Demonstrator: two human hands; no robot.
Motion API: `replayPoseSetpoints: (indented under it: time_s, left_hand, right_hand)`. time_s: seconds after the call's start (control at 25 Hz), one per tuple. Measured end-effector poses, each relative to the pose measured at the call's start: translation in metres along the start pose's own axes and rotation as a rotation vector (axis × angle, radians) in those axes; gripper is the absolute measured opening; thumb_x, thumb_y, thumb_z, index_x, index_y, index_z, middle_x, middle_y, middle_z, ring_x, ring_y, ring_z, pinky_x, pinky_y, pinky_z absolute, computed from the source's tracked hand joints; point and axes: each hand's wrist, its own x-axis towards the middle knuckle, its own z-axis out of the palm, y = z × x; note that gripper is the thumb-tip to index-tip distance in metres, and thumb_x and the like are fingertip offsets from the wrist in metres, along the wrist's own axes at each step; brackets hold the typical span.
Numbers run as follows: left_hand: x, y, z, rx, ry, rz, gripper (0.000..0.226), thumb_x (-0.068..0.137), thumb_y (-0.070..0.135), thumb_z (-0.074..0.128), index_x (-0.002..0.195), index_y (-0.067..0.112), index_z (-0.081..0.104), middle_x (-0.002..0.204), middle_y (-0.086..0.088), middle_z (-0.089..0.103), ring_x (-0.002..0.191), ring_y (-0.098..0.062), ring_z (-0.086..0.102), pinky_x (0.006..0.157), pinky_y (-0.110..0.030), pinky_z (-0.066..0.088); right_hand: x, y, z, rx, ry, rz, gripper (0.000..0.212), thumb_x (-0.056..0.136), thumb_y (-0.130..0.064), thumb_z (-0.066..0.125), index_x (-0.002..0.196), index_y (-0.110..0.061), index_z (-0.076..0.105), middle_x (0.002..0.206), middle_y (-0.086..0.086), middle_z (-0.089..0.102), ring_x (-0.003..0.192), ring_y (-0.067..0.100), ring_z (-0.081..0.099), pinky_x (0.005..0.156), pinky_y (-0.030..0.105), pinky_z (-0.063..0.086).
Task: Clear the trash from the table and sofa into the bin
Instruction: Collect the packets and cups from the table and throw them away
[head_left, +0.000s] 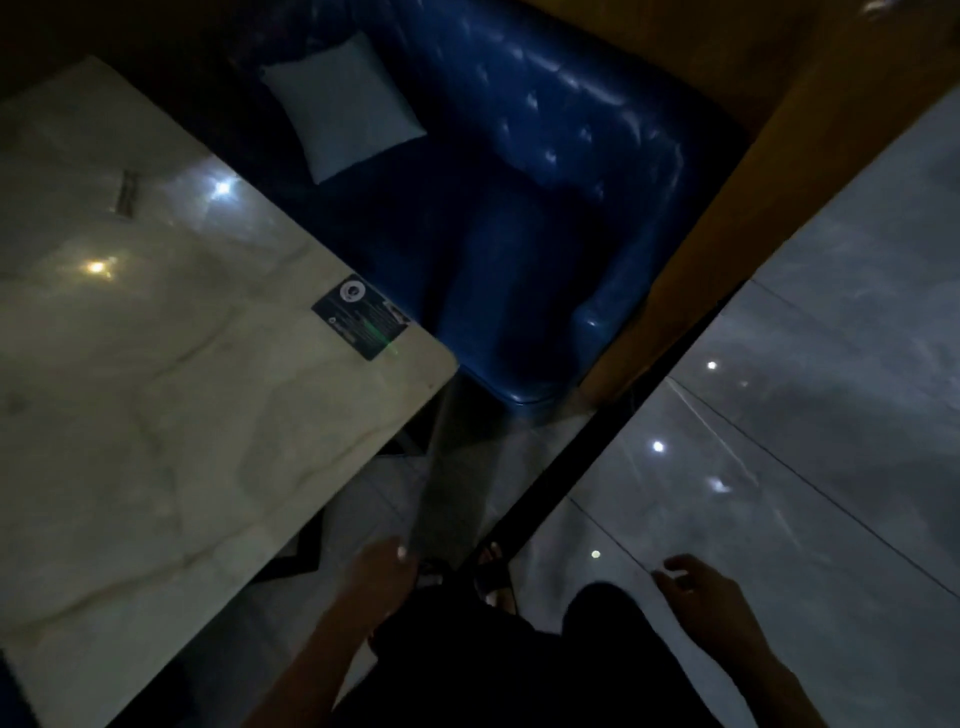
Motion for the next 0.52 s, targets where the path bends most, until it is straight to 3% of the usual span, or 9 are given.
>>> replayPoseSetpoints:
  time_s: [0.08,0.16,0.28,0.36,0.44,0.52]
  left_hand:
    - [0.034,0.025,-0.025,-0.093,0.082,0.057,0.032,0.096,0.033,0.050,0.066,0.036,0.040,0.071,0.019,0.040,0.088,-0.013,0.049,0.074,-0.023,0.035]
    - [0.061,0.053,-0.053,-0.129,0.162,0.123,0.017,0.097,0.036,0.047,0.092,0.028,0.062,0.093,0.007,0.060,0.101,-0.019,0.058,0.079,-0.024,0.040]
    - [0.104,0.077,-0.086,-0.059,0.221,0.123,0.034,0.095,0.037,0.043,0.119,0.017,0.057,0.122,-0.008,0.057,0.114,-0.028,0.057,0.093,-0.039,0.049]
    - [0.135,0.084,-0.103,-0.054,0.265,0.074,0.043,0.095,0.037,0.044,0.133,0.019,0.050,0.142,-0.009,0.045,0.128,-0.029,0.047,0.100,-0.043,0.047]
    - [0.161,0.081,-0.119,-0.066,0.269,-0.054,0.055,0.094,0.039,0.044,0.146,0.023,0.035,0.160,-0.008,0.019,0.142,-0.030,0.031,0.106,-0.046,0.042]
    - [0.169,0.067,-0.120,-0.080,0.204,-0.187,0.065,0.093,0.039,0.046,0.151,0.030,0.021,0.164,-0.008,-0.006,0.148,-0.032,0.015,0.109,-0.052,0.038]
  right_hand:
    - [0.016,-0.008,-0.010,-0.002,0.000,0.029,0.033,0.090,-0.039,0.066,0.115,-0.017,0.067,0.093,0.006,0.073,0.091,0.024,0.069,0.081,0.031,0.051]
    - [0.038,-0.011,-0.021,-0.024,0.000,0.088,0.033,0.089,-0.038,0.068,0.114,-0.016,0.068,0.093,0.008,0.073,0.092,0.026,0.068,0.081,0.031,0.049]
    - [0.080,-0.051,-0.037,-0.077,-0.013,0.084,0.031,0.088,-0.037,0.069,0.110,-0.015,0.071,0.093,0.008,0.075,0.093,0.026,0.069,0.080,0.030,0.047]
    - [0.118,-0.084,-0.045,-0.115,-0.025,0.039,0.030,0.088,-0.037,0.069,0.109,-0.015,0.071,0.091,0.007,0.075,0.091,0.024,0.069,0.080,0.030,0.048]
    - [0.162,-0.128,-0.054,-0.151,-0.075,-0.037,0.030,0.090,-0.037,0.066,0.112,-0.017,0.069,0.095,0.005,0.073,0.091,0.022,0.067,0.080,0.029,0.047]
    - [0.201,-0.176,-0.060,-0.265,-0.177,-0.120,0.030,0.095,-0.036,0.059,0.116,-0.016,0.065,0.103,0.004,0.071,0.100,0.023,0.065,0.084,0.029,0.047]
